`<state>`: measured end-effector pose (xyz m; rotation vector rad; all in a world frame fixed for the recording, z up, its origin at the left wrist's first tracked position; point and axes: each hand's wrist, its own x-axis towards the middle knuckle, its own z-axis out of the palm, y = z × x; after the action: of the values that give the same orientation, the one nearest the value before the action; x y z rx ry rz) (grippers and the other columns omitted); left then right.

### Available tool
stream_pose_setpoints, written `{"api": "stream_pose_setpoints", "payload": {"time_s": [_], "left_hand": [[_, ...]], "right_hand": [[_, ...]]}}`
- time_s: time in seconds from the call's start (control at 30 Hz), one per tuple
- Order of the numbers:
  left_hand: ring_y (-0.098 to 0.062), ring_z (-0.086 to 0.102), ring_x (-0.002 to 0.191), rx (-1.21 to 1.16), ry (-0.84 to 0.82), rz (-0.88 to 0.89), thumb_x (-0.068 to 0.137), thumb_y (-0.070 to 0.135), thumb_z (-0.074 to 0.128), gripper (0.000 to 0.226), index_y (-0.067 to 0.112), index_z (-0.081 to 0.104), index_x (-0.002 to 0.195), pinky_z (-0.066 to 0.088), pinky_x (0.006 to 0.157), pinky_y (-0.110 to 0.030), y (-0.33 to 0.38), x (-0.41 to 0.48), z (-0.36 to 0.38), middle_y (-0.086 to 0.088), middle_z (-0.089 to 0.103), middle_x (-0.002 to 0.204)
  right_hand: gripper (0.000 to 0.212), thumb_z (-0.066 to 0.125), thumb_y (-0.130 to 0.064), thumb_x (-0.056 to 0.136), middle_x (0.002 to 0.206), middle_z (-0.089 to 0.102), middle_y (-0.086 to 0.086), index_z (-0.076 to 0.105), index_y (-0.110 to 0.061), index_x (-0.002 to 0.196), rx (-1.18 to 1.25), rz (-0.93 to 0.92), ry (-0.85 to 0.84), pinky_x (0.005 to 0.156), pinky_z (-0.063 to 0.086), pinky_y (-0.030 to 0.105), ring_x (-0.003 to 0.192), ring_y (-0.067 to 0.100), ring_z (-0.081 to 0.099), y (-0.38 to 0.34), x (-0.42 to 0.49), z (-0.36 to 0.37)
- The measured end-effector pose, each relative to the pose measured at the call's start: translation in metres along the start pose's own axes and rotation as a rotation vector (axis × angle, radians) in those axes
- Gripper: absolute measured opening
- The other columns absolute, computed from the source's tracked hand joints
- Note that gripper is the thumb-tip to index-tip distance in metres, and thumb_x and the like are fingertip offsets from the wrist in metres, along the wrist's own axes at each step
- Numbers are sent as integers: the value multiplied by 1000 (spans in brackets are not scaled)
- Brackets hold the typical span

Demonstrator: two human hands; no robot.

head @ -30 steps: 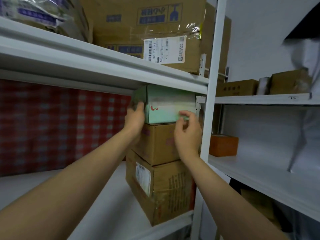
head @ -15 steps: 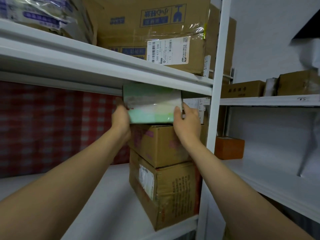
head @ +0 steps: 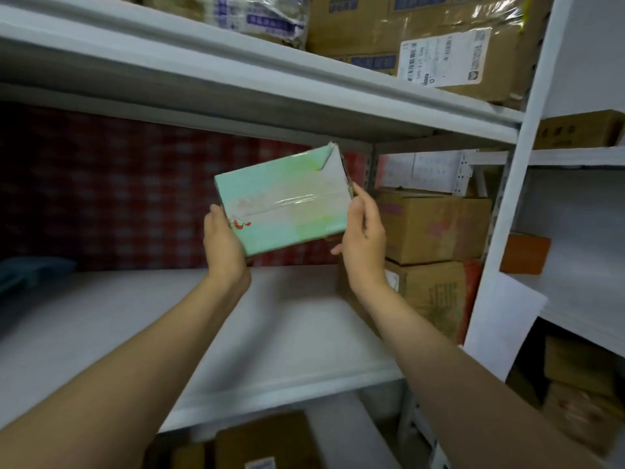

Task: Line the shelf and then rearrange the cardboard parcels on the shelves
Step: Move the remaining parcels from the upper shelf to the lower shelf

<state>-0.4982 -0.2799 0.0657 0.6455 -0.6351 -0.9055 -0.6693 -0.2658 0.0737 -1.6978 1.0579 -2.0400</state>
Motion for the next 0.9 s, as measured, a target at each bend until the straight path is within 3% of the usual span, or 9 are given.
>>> {"api": "stream_pose_setpoints", "payload": {"time_s": [0.07,0.2,0.33,0.43,0.53,0.6,0.63,0.73,0.9], "left_hand": [[-18,65,85,105,14,22,103,41,37,25,24,53,96,56,77,-42,10,-16,-33,2,65,95],[-10,63,81,262,-7,-12,103,31,41,13,26,53,103,54,71,-32,21,-50,-98,6,65,94],[-26,65,94,373,40,-94,101,37,39,21,26,48,87,54,80,-42,19,-79,-153,-10,65,101],[-33,65,98,416,68,-138,102,45,33,31,21,46,86,54,89,-52,15,-103,-182,-17,63,102],[-23,59,86,429,67,-121,103,42,34,30,17,46,90,50,80,-41,14,-129,-199,-5,58,91],[-16,56,81,489,45,-92,103,41,36,30,15,48,96,45,70,-31,15,-143,-203,0,57,88],[-16,56,81,512,37,-86,103,42,37,30,16,49,96,44,70,-31,14,-148,-205,0,59,88],[-22,59,88,586,16,-118,100,47,40,28,23,52,90,47,81,-39,5,-158,-217,-3,64,91],[-22,58,91,784,-66,-111,98,40,48,27,17,61,91,46,84,-36,-7,-179,-237,-1,64,95]], "right_hand": [[38,31,-42,104,121,61,-7,51,-31,135,24,199,-52,49,54,27,88,13,65,6,-28,6],[48,26,-50,102,116,63,-8,55,-27,133,20,484,-90,49,49,25,81,22,64,13,-91,12],[56,25,-50,103,101,69,-4,68,-15,112,36,575,-25,60,41,30,63,11,51,13,-146,7],[61,26,-52,102,73,69,-1,72,-12,97,13,657,73,62,42,29,62,13,52,16,-180,-9],[61,27,-52,102,48,59,-5,71,-11,93,79,719,97,58,39,28,56,17,46,13,-207,-26],[65,27,-56,100,54,63,0,71,-9,90,99,779,66,63,44,33,61,23,51,9,-219,-33],[67,27,-59,99,68,69,8,72,-10,91,74,812,53,71,50,38,71,29,59,9,-222,-36],[76,21,-70,93,105,72,17,75,-17,102,-1,947,-1,98,49,52,102,35,65,13,-239,-49],[84,19,-76,89,112,69,15,68,-13,116,-92,1225,-81,99,46,56,104,36,62,9,-274,-59]]}}
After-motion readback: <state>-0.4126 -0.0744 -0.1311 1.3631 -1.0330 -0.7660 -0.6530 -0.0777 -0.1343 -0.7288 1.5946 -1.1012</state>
